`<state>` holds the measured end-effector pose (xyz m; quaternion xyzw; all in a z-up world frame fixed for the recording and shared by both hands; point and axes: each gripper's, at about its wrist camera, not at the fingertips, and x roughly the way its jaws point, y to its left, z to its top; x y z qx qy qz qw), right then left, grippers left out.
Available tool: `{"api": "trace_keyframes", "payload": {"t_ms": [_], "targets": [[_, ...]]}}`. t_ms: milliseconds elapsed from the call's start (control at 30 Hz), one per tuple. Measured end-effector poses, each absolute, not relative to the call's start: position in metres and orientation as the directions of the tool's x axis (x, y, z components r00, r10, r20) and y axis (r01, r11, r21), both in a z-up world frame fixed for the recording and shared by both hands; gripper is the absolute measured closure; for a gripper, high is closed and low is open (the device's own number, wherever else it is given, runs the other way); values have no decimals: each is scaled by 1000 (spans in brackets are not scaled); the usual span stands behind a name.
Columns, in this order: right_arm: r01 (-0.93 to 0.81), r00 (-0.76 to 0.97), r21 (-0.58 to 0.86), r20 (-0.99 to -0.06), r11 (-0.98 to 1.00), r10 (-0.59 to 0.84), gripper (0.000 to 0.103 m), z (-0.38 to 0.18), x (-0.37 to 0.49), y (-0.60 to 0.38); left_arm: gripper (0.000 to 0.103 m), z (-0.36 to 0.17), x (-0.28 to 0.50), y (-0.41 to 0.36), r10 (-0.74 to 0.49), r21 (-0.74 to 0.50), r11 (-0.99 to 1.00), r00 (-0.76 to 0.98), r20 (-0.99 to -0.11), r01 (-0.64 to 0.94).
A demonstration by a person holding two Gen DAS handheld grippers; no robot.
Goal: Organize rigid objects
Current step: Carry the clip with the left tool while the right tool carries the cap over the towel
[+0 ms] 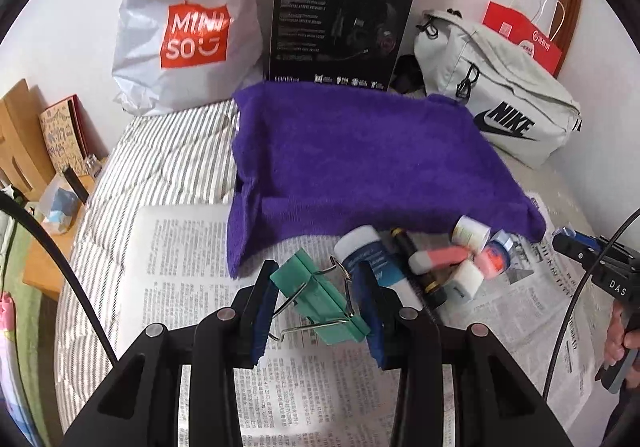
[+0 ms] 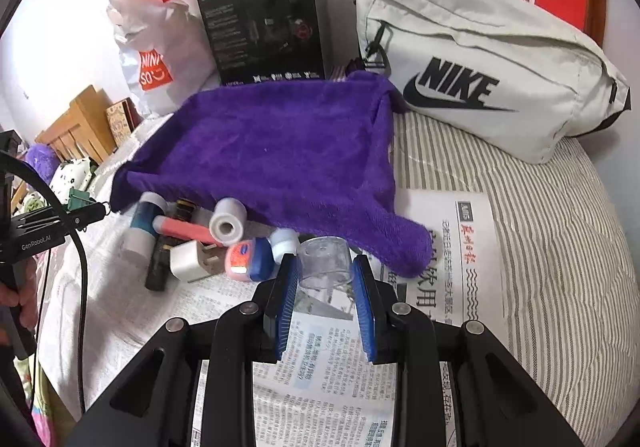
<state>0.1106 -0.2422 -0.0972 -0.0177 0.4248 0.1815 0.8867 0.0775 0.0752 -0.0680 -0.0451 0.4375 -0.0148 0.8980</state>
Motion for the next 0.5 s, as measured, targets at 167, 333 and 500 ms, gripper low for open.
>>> {"api": "trace_keyframes", "payload": {"t_ms": [167, 333, 500], "targets": [[-349, 584, 117, -749, 930, 313, 75, -87, 116, -238, 66, -55, 85, 78, -72, -94, 996, 631, -773, -2], [-358, 594, 108, -741, 928, 315, 75, -79, 132, -230, 66, -52, 105, 84, -76, -101, 995, 635, -769, -4], [-369, 600, 96, -735, 925, 315, 75, -73, 154, -219, 66, -54, 130, 92, -92, -126, 992, 631, -771, -9]]}}
